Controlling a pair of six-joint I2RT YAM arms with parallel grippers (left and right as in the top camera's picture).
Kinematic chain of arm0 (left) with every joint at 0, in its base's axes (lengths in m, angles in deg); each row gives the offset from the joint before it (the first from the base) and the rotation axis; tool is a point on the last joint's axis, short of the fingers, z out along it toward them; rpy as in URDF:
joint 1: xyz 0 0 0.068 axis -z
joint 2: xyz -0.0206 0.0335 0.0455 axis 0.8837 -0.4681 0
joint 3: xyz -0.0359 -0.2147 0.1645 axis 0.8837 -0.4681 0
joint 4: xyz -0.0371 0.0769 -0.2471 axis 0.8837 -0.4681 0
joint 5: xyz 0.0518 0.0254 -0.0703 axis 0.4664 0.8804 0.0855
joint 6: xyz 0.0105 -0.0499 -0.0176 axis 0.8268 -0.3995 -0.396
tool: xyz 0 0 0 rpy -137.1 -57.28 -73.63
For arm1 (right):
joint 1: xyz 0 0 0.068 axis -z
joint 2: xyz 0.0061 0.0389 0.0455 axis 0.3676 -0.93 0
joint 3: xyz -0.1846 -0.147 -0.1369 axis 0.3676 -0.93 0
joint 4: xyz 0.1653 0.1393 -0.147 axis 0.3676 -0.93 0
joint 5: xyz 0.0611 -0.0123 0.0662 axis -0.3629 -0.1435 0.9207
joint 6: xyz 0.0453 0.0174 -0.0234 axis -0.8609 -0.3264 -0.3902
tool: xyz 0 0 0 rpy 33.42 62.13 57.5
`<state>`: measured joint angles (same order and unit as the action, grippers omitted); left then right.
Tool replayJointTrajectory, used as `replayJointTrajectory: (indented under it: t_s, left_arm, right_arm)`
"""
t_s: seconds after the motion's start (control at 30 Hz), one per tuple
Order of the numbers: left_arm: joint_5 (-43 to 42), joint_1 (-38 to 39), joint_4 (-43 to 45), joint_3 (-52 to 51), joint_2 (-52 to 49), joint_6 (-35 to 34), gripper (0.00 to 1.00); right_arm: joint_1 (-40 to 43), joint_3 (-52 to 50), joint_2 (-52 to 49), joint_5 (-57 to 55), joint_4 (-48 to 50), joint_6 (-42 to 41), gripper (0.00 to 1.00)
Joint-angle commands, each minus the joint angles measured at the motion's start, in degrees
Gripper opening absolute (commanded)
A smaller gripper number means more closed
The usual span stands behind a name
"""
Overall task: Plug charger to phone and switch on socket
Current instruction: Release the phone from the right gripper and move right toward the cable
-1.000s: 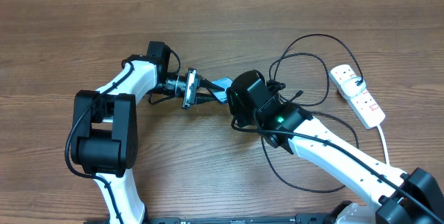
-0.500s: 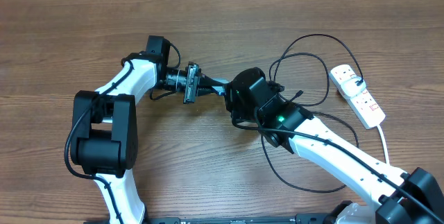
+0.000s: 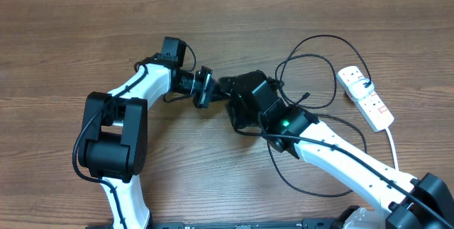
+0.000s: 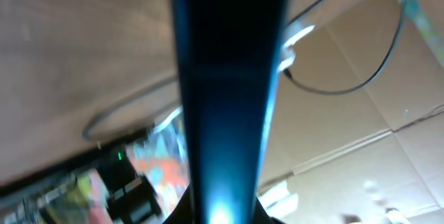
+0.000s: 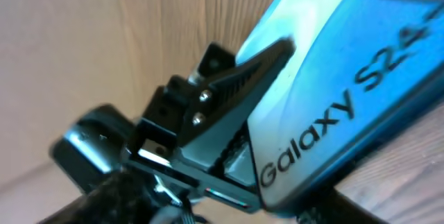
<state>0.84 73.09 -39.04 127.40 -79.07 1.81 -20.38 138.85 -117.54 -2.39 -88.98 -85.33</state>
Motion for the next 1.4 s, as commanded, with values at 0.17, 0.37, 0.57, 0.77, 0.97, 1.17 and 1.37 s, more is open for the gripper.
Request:
replayJointTrajectory:
  t_s: [0.17,0.37,0.57,0.77,0.97,1.17,1.37]
  left_arm:
    - [-4.20,-3.28,2.01,-0.07,-0.11,6.71,0.04]
    - [-15.39,-3.54,2.03,-0.07,-0.11,7.21,0.04]
    - [-18.36,-3.48,2.03,-0.07,-0.11,8.22,0.04]
    - [-18.40,-3.45,2.01,-0.07,-0.11,8.22,0.04]
    - [-20.44,-3.48,2.01,-0.07,-0.11,8.66,0.04]
    - [-20.94,-3.48,2.01,-0.07,-0.11,9.31,0.04]
    - [-20.90,-3.48,2.01,-0.07,-0.11,9.55,0.04]
  right_arm:
    - [8.57,2.14,6.10,0.94,-4.63,32.06,1.00]
    - [15.63,3.58,10.64,0.92,-18.99,45.70,1.00]
    - [17.55,2.23,10.29,-4.09,-26.80,60.92,0.86]
    - [17.62,1.01,2.97,-7.93,-30.34,49.29,0.67]
    - [18.91,1.07,-6.73,-6.71,-27.43,46.25,0.62]
    - [22.10,1.07,-11.34,-5.60,-25.92,43.58,0.56]
    - [24.72,1.07,-12.09,-4.70,-23.50,44.26,0.55]
